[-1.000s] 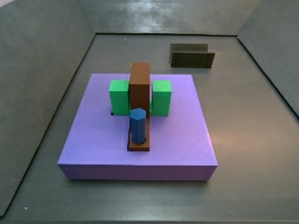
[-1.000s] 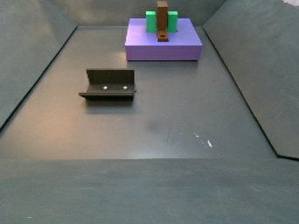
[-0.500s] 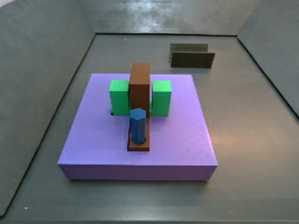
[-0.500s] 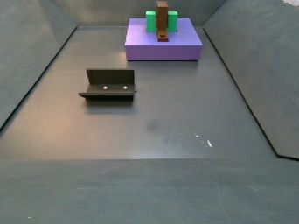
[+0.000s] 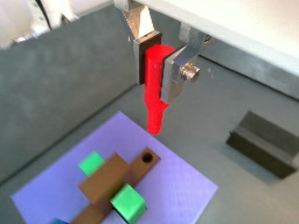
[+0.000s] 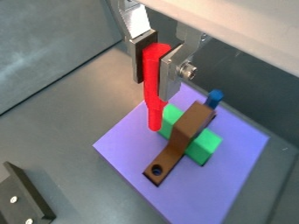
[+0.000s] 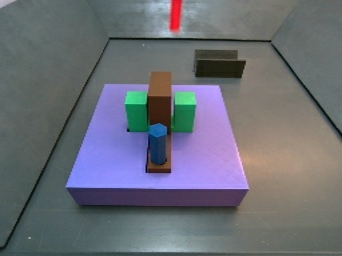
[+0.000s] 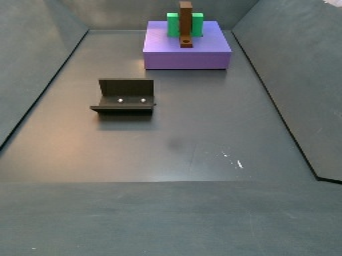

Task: Pick up the red object. Move up. Move to above the board. Insert the red object.
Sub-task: Insert the red object.

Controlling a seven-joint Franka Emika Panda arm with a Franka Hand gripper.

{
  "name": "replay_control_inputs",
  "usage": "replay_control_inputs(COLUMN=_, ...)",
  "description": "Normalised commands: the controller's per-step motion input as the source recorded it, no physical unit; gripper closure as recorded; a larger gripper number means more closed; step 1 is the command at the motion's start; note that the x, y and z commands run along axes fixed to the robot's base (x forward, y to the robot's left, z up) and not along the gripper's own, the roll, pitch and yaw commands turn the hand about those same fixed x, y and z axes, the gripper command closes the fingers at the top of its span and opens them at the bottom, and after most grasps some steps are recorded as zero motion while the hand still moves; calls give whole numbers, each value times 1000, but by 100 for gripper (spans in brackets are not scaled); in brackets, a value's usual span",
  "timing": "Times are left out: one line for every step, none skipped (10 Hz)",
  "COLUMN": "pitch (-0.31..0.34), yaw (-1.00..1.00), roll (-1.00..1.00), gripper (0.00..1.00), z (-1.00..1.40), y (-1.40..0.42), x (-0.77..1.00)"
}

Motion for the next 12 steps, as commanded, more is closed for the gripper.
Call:
replay_control_inputs(pitch=0, yaw=-80, roll=0, gripper=100, z=-1000, y=334, x=326)
replay_control_inputs(pitch=0, yaw=-43, roll=16, gripper=100, z=-1000, y=249, x=174)
replay_control_inputs(pitch=-41, yaw=-200, roll=-14, gripper=100, z=-703, y=51, x=-157)
replay_control_inputs(pitch=-119, yaw=-254, roll=-43, gripper=100, z=-466, y=0, x=-500)
replay_control_inputs(pitch=-146, yaw=-197, roll=-57, gripper=100, z=-369, y=0, x=-417)
replay_control_inputs(pitch=-144, yaw=-83, roll=-41, gripper=100, z=-343, y=0, x=-274)
replay_control_inputs(pitch=-86, yaw=-51, roll=-14, gripper=100, z=-209, y=0, x=-217)
replay_control_inputs(pitch=-46, yaw=0, roll=-24, gripper=100, z=-97, y=-106, x=0)
replay_control_inputs(pitch=0, yaw=0, roll=0, gripper=100, z=-123, y=-109, x=37)
replay_control_inputs(pitch=0, yaw=0, roll=0, gripper=100, z=-111, y=-51, x=-3)
replay_control_inputs(pitch=-6, yaw=0, roll=0, gripper=100, z=-94, y=-51, x=-57)
replay_control_inputs(pitch=-11, yaw=0, roll=0, gripper=100, z=-114, y=-31, x=0)
